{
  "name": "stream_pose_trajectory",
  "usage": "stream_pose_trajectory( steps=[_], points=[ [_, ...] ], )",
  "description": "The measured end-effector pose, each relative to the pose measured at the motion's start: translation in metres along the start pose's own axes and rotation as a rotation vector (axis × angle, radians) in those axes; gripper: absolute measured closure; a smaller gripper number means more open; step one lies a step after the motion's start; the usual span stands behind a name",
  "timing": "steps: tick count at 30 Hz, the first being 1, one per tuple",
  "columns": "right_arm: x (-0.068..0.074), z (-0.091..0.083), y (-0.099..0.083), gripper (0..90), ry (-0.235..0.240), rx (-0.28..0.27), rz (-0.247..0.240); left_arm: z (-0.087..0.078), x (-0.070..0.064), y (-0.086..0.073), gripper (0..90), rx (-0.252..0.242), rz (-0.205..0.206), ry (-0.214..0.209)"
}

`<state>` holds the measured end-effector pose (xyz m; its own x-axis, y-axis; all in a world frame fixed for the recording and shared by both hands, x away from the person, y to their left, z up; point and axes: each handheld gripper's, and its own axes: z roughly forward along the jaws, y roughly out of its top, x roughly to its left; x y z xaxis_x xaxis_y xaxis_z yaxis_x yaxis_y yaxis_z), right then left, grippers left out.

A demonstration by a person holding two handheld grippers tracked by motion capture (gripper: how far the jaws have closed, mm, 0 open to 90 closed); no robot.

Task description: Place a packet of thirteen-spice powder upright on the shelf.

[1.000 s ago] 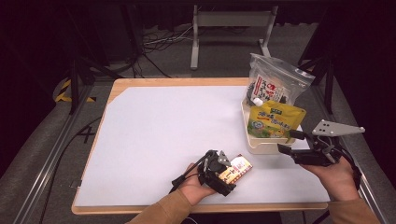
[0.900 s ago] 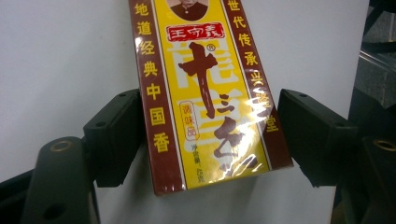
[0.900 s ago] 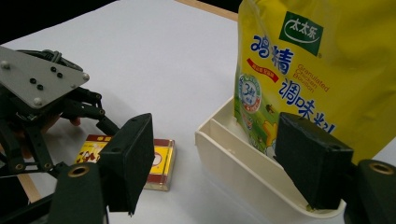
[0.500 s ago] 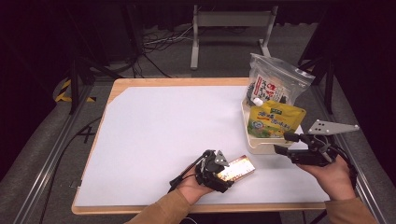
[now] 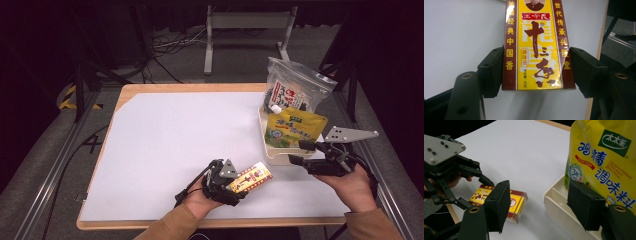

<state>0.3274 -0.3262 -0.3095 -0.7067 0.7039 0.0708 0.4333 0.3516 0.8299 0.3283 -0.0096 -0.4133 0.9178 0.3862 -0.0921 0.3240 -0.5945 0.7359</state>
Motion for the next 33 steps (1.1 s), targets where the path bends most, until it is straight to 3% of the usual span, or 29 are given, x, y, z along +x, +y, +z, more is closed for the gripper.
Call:
stream_pose_trajectory(
  steps=[12, 24, 33],
  points=[
    [0.014, 0.014, 0.019, 36.1, 0.046, 0.022, -0.042, -0.022, 0.002, -0.004, 32.6, -0.095, -0.009, 0.05],
    [0.025, 0.037, 0.039, 36.1, 0.103, 0.049, -0.074, -0.041, 0.003, -0.015, 32.6, -0.2, -0.021, 0.144],
    [0.035, 0.063, 0.051, 36.1, 0.146, 0.087, -0.084, -0.049, 0.003, -0.021, 32.5, -0.227, -0.017, 0.192]
  ],
)
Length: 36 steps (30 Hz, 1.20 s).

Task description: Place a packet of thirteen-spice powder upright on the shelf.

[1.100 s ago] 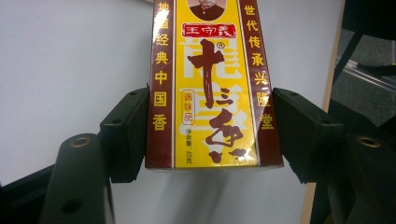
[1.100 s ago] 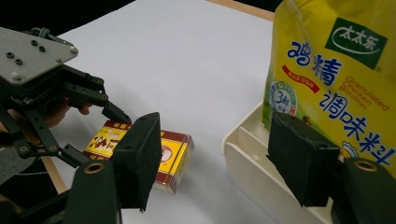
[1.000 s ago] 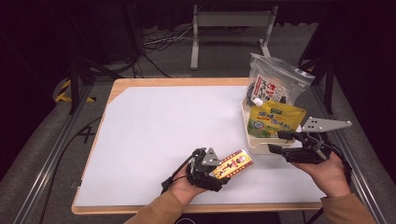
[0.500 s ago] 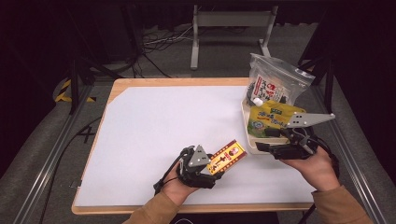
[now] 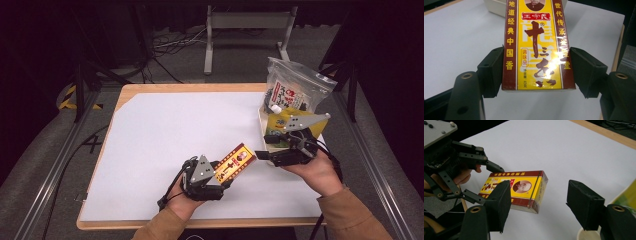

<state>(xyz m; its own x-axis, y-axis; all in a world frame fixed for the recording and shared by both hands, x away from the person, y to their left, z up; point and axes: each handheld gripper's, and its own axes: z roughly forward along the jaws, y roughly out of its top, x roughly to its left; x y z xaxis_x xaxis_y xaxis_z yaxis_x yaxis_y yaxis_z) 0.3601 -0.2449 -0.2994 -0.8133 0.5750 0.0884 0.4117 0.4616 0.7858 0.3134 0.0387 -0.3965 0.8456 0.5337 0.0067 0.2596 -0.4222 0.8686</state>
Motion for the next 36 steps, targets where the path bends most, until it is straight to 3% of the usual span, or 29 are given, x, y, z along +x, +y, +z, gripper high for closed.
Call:
stream_pose_trajectory(
  steps=[9, 20, 36],
  points=[
    [0.002, 0.026, 0.008, 35.5, 0.049, 0.041, 0.008, -0.008, -0.001, -0.005, 32.5, -0.037, 0.018, 0.051],
    [-0.001, 0.046, 0.01, 34.9, 0.092, 0.08, 0.057, -0.01, -0.004, -0.006, 32.5, -0.062, 0.036, 0.059],
    [-0.002, 0.062, 0.002, 34.4, 0.17, 0.123, 0.132, -0.007, -0.008, -0.006, 32.4, -0.074, 0.063, 0.07]
  ],
)
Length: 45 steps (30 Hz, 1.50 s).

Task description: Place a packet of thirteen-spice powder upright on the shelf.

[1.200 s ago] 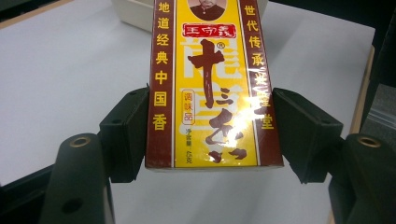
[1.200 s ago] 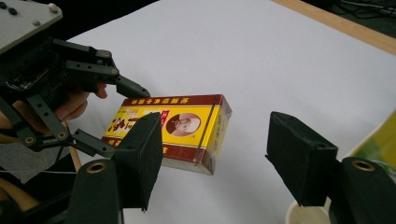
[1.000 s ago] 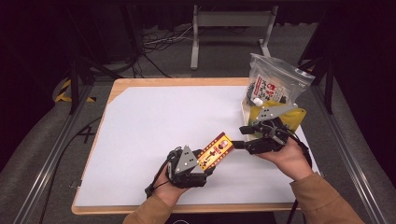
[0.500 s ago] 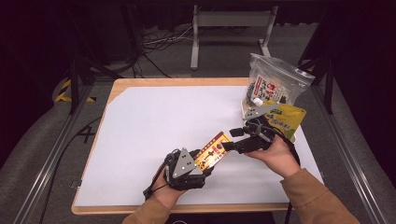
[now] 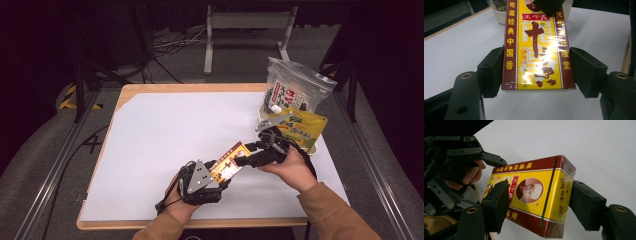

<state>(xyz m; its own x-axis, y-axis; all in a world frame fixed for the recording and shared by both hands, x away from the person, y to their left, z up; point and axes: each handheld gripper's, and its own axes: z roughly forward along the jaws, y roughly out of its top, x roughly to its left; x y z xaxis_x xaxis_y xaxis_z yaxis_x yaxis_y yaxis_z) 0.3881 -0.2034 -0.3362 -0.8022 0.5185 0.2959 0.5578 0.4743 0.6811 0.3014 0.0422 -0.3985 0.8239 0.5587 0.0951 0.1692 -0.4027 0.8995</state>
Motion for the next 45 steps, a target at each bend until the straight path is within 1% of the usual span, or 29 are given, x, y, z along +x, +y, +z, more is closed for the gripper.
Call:
stream_pose_trajectory(
  steps=[5, 10, 13, 15, 19, 20, 23, 25, 28, 30, 32, 33, 36, 38, 39, 41, 43, 45],
  points=[
    [0.0, 0.0, 0.0, 37.3, 0.004, -0.002, 0.014, 0.001, 0.0, -0.001, 32.4, 0.0, -0.003, -0.004],
    [-0.003, -0.004, 0.0, 44.0, 0.02, -0.006, 0.059, 0.002, 0.0, -0.001, 32.4, 0.007, -0.004, -0.009],
    [-0.003, -0.005, 0.0, 46.2, 0.025, -0.01, 0.064, 0.003, 0.0, -0.001, 32.4, 0.017, -0.001, -0.01],
    [-0.003, -0.007, 0.0, 50.2, 0.03, -0.018, 0.067, 0.004, -0.001, -0.002, 32.4, 0.021, 0.001, -0.006],
    [-0.004, -0.011, 0.001, 56.3, 0.058, -0.025, 0.089, 0.006, -0.002, -0.002, 32.5, 0.034, 0.007, -0.006],
    [-0.004, -0.012, 0.002, 57.4, 0.063, -0.029, 0.09, 0.006, -0.002, -0.002, 32.4, 0.036, 0.012, -0.004],
    [-0.003, -0.013, 0.002, 59.9, 0.07, -0.032, 0.088, 0.008, -0.003, -0.003, 32.4, 0.049, 0.01, -0.003],
    [0.0, -0.015, 0.003, 62.7, 0.085, -0.039, 0.088, 0.009, -0.004, -0.004, 32.3, 0.049, 0.015, 0.001],
    [0.004, -0.017, 0.005, 64.1, 0.082, -0.044, 0.076, 0.008, -0.004, -0.004, 31.8, 0.046, 0.024, 0.005],
    [0.006, -0.018, 0.006, 64.9, 0.082, -0.05, 0.071, 0.009, -0.004, -0.003, 31.1, 0.043, 0.028, -0.001],
    [0.009, -0.019, 0.007, 66.1, 0.085, -0.051, 0.061, 0.009, -0.003, -0.003, 29.8, 0.039, 0.018, -0.009],
    [0.011, -0.019, 0.008, 66.6, 0.09, -0.053, 0.056, 0.009, -0.002, -0.003, 29.1, 0.038, 0.008, -0.02],
    [0.014, -0.021, 0.01, 67.4, 0.098, -0.056, 0.041, 0.008, -0.001, -0.002, 28.1, 0.037, 0.013, -0.035],
    [0.017, -0.023, 0.012, 68.4, 0.095, -0.061, 0.024, 0.008, 0.001, -0.001, 26.1, 0.042, 0.003, -0.064],
    [0.017, -0.024, 0.013, 68.6, 0.087, -0.06, 0.016, 0.008, 0.003, -0.001, 23.9, 0.046, -0.005, -0.081],
    [0.019, -0.029, 0.014, 68.6, 0.054, -0.061, -0.01, 0.007, 0.006, -0.001, 20.3, 0.049, -0.015, -0.09],
    [0.02, -0.034, 0.015, 68.6, 0.039, -0.064, -0.024, 0.007, 0.009, -0.001, 18.7, 0.05, -0.027, -0.107],
    [0.021, -0.041, 0.016, 68.6, 0.01, -0.064, -0.041, 0.006, 0.012, 0.0, 16.4, 0.053, -0.042, -0.124]
  ],
)
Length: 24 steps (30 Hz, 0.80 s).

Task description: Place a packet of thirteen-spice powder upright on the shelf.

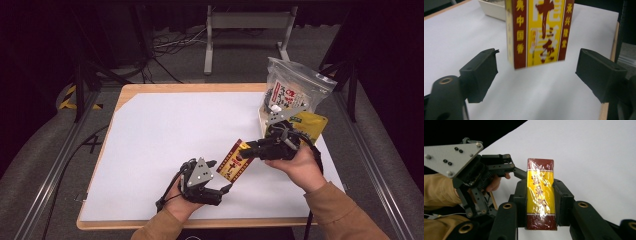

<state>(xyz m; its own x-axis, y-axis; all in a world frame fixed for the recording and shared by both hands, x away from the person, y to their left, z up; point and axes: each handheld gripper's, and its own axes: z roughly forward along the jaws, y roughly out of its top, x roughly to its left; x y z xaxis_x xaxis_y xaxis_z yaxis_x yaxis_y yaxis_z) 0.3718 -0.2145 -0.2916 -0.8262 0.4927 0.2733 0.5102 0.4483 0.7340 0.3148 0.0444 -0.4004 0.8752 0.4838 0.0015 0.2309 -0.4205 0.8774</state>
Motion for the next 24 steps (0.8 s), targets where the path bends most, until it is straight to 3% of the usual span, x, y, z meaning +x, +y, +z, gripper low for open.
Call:
stream_pose_trajectory(
  steps=[4, 8, 24],
  points=[
    [0.0, -0.01, 0.001, 68.6, -0.038, 0.011, -0.018, -0.003, 0.005, 0.001, 14.4, 0.005, -0.011, -0.018],
    [0.001, -0.022, 0.001, 68.6, -0.076, 0.013, -0.065, -0.008, 0.01, -0.001, 13.2, 0.004, -0.033, -0.024],
    [0.0, -0.051, 0.005, 68.5, -0.151, 0.06, -0.222, -0.025, 0.03, -0.002, 11.0, 0.015, -0.086, -0.045]
  ],
)
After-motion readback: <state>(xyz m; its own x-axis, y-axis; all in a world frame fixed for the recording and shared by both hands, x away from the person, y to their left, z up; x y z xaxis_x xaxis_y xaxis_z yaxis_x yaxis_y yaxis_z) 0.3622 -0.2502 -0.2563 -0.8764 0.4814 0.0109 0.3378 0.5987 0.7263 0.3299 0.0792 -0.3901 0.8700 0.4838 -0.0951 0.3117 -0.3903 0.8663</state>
